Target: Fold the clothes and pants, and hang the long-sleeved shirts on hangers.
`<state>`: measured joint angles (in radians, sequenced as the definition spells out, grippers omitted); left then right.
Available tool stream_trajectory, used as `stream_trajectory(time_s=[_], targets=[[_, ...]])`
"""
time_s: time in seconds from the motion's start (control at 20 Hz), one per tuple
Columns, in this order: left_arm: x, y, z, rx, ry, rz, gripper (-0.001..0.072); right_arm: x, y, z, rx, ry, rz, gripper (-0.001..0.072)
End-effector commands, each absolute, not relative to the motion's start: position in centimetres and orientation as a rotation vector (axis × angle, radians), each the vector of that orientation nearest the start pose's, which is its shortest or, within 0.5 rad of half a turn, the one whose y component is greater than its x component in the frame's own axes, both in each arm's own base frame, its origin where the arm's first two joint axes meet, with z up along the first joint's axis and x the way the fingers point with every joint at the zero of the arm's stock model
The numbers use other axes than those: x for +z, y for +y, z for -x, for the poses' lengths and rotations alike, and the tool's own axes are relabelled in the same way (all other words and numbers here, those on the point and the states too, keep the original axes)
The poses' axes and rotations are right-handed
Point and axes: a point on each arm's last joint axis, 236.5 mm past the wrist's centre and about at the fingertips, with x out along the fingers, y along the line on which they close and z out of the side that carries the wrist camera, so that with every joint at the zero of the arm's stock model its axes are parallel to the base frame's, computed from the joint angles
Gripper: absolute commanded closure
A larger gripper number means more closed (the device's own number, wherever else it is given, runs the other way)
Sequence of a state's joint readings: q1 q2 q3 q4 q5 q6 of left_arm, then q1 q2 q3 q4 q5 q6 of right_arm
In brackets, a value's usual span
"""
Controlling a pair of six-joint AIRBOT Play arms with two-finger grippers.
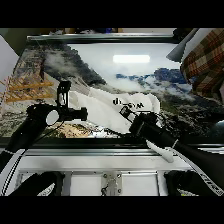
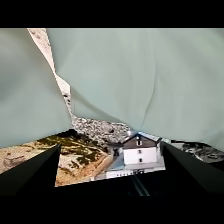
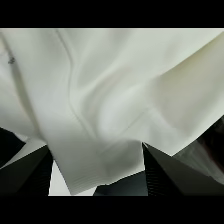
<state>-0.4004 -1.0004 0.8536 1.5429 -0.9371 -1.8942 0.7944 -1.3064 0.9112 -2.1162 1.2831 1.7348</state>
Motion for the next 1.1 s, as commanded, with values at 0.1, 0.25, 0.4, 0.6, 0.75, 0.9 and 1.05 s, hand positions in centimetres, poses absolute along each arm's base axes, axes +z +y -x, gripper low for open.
stream_trajectory(time_s=[0.1,0.25,0.4,0.6,0.75,0.9,1.05], targets=[[1.4,-14.1,-31.9,-0.195,1.115,0.099,0.003,-3.2,11.3,-30.4,0.131,1.215,1.033,0.0125],[1.4,-14.1,-31.9,-0.195,1.115,0.099,0.0029,-1.8,11.4,-30.5,0.121,1.178,0.982,0.0125],[1.4,-14.1,-31.9,-0.195,1.115,0.099,0.003,-0.3,11.4,-30.6,0.123,1.139,0.947,0.0125],[1.4,-14.1,-31.9,-0.195,1.116,0.099,0.003,-0.6,9.8,-31.0,0.083,1.174,0.911,0.0125],[1.4,-14.1,-31.9,-0.195,1.115,0.099,0.0029,-0.6,9.0,-31.1,0.062,1.192,0.882,0.0124],[1.4,-14.1,-31.9,-0.195,1.115,0.099,0.0029,-0.6,9.3,-30.7,0.04,1.193,0.806,0.0123],[1.4,-14.1,-31.9,-0.195,1.115,0.099,0.003,-0.8,9.8,-30.2,0.058,1.209,0.773,0.0123]])
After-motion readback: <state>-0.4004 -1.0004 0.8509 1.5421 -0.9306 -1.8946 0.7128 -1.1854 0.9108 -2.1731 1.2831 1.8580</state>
